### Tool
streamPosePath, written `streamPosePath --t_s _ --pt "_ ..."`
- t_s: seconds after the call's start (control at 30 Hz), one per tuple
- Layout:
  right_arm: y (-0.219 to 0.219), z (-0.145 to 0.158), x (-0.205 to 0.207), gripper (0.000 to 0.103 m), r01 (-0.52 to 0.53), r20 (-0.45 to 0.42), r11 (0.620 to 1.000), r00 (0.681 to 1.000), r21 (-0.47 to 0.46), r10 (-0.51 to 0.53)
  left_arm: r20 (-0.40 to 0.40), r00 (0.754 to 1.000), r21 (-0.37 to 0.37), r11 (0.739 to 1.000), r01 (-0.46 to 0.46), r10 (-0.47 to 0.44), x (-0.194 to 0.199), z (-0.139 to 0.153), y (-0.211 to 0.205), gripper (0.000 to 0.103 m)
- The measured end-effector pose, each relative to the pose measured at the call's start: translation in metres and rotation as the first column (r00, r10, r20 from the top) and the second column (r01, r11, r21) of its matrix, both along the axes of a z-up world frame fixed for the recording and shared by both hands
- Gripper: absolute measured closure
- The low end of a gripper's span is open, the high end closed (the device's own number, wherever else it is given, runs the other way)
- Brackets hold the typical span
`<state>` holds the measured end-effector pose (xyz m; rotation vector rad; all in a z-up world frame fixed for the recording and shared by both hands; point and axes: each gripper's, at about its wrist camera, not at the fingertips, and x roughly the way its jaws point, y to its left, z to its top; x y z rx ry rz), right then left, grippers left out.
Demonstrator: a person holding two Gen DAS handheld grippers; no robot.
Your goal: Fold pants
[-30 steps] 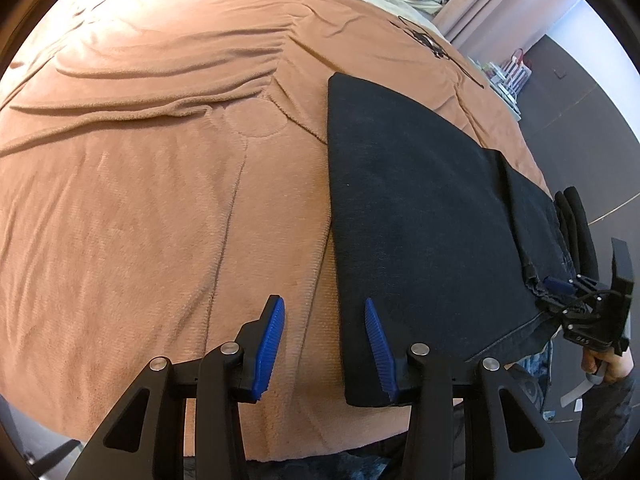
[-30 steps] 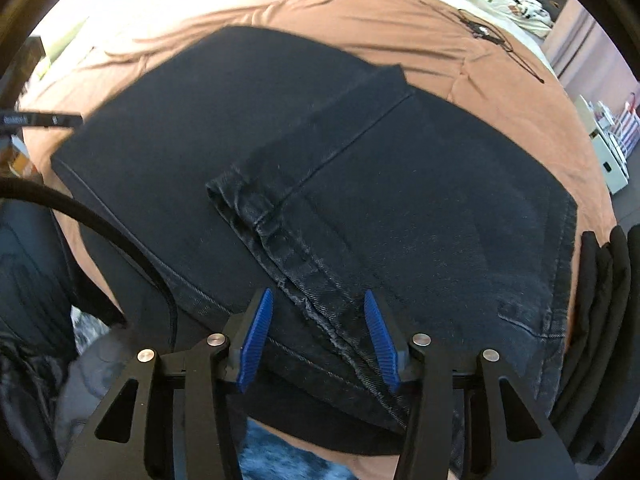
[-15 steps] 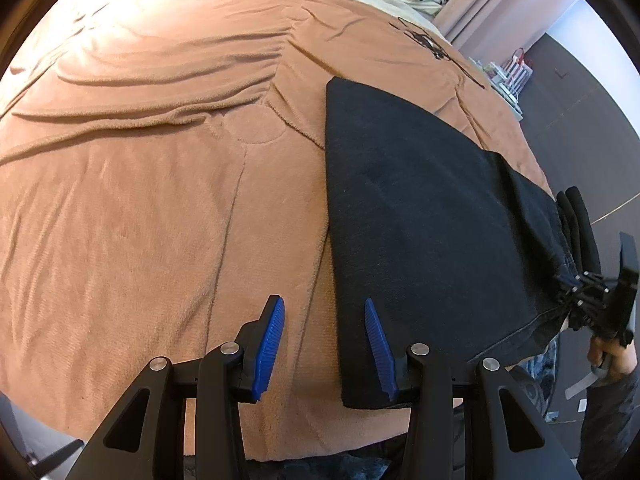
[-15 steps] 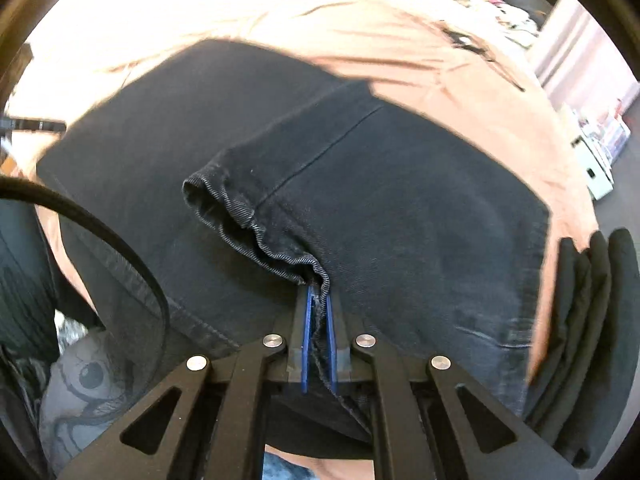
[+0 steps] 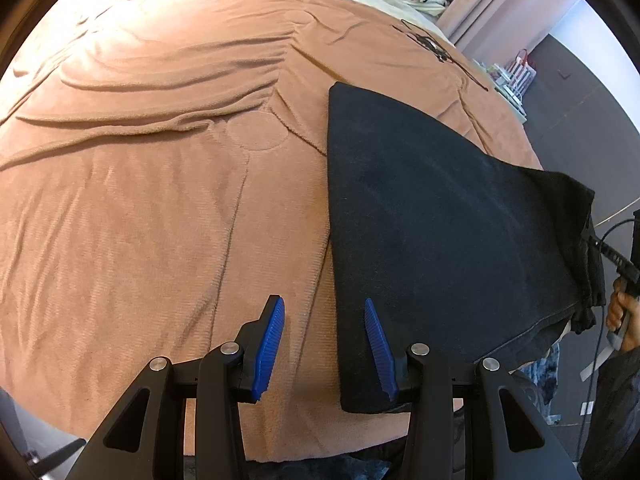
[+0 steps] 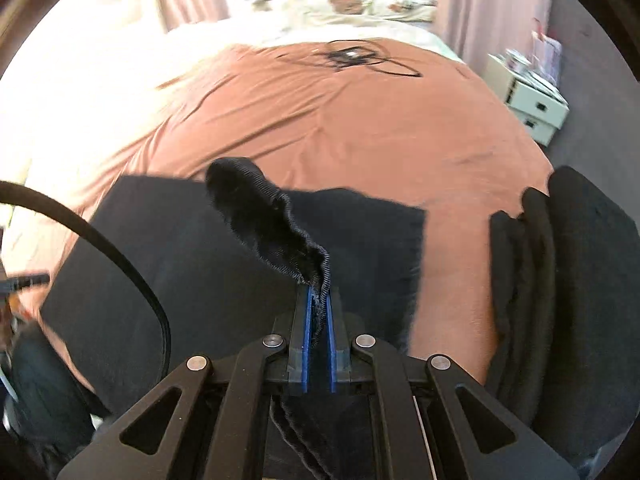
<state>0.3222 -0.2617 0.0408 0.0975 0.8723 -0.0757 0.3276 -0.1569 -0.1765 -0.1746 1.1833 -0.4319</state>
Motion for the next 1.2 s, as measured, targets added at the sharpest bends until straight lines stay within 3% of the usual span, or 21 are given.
streamPosePath --t_s 0.13,0.33,0.4,0.43,0.47,0.63,0.73,0.8,0.83,0.87,1.2 --pt "-0.024 -0.008 0.005 0.1 0.06 -0.002 0.998 0.998 0.031 -0.06 0.001 1.0 0.003 1.0 -0.003 0.003 0.002 0.001 0.0 0.058" --pt "-0.05 -0.038 0.023 0.093 0.116 -0.042 0.977 0.993 0.18 -0.11 0.004 1.0 0.009 1.0 0.001 -0.001 0.003 0.003 -0.003 0.058" --pt "-0.054 -0.039 0.018 0.079 0.114 -0.037 0.968 0.993 0.225 -0.109 0.007 1.0 0.011 1.0 0.004 -0.004 0.003 0.003 -0.004 0.058" --pt "-0.056 -0.041 0.015 0.062 0.111 -0.034 0.961 0.994 0.253 -0.106 0.006 1.0 0.013 1.0 0.006 -0.006 0.004 0.003 -0.005 0.058" --pt "-0.059 -0.042 0.013 0.053 0.112 -0.032 0.959 0.994 0.261 -0.107 0.006 1.0 0.014 1.0 0.008 -0.008 0.004 0.002 -0.006 0.058" --pt "-0.066 -0.051 -0.001 0.052 0.102 -0.046 0.954 0.995 0.283 -0.093 0.005 1.0 0.017 1.0 0.018 -0.018 0.007 0.0 -0.012 0.058" --pt "-0.062 -0.057 -0.002 0.053 0.083 -0.073 0.958 0.995 0.273 -0.066 -0.002 1.0 0.021 1.0 0.019 -0.019 0.008 -0.004 -0.016 0.058" --pt "-0.055 -0.063 0.001 0.072 0.079 -0.096 0.966 0.994 0.247 -0.057 -0.01 1.0 0.026 1.0 0.018 -0.018 0.009 -0.007 -0.018 0.058" --pt "-0.053 -0.066 0.003 0.093 0.084 -0.11 0.971 0.992 0.225 -0.06 -0.017 1.0 0.029 0.999 0.016 -0.016 0.009 -0.009 -0.018 0.058" --pt "-0.052 -0.068 0.004 0.097 0.094 -0.113 0.976 0.991 0.197 -0.072 -0.023 1.0 0.029 0.999 0.014 -0.013 0.009 -0.01 -0.019 0.058" --pt "-0.05 -0.039 -0.015 0.1 0.137 -0.039 0.98 0.99 0.141 -0.133 0.003 1.0 0.022 1.0 0.006 -0.006 0.011 0.003 -0.016 0.058"
